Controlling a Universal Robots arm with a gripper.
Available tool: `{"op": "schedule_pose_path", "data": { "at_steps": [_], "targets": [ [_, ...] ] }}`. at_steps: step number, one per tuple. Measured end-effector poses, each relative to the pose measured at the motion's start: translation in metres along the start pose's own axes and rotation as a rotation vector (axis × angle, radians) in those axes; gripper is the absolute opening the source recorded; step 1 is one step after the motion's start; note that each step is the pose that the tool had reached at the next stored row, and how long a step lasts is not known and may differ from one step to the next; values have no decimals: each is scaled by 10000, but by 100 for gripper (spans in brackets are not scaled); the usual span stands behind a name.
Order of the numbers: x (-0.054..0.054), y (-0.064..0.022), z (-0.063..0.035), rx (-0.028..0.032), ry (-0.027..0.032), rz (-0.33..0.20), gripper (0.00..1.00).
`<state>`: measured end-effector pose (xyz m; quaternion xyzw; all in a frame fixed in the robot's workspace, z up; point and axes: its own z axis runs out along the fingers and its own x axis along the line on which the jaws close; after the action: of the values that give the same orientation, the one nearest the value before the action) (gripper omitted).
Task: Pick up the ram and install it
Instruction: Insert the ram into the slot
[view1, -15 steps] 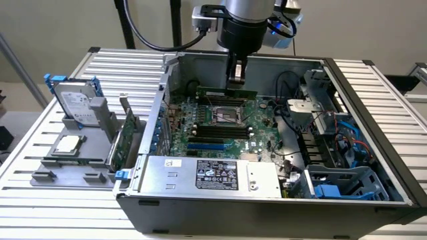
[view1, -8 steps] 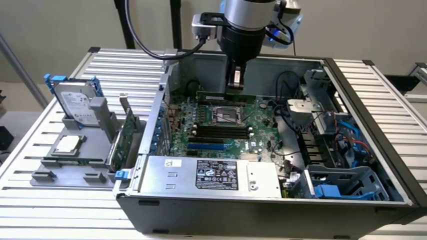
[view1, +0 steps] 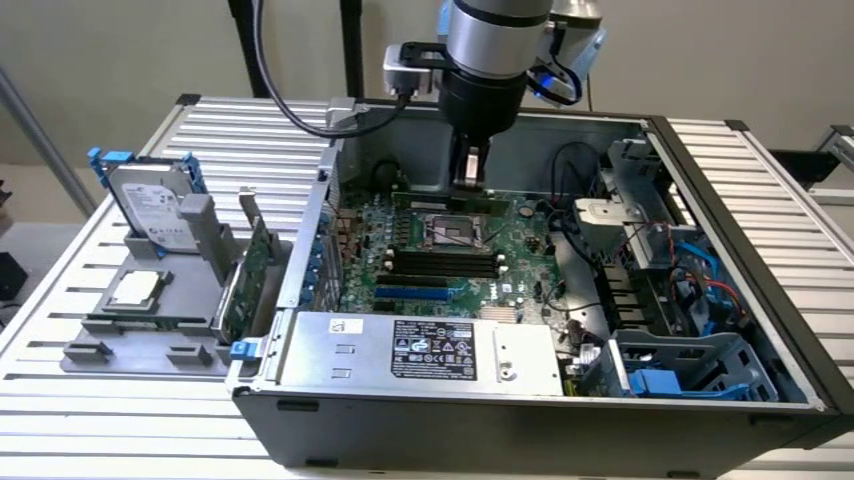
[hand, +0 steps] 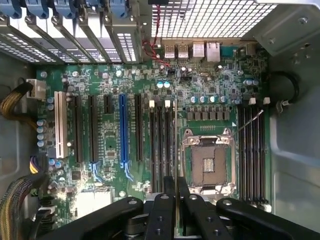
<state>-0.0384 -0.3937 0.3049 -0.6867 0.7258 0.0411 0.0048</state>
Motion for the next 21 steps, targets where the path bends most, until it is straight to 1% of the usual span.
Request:
{"op": "schedule_pose_path", "data": {
  "at_steps": [9, 18, 21],
  "targets": [
    [49, -12, 161, -3, 2, -49, 0],
    [173, -27, 318, -6, 3, -107, 0],
    [189, -29, 371, -7, 6, -111, 0]
  ]
}}
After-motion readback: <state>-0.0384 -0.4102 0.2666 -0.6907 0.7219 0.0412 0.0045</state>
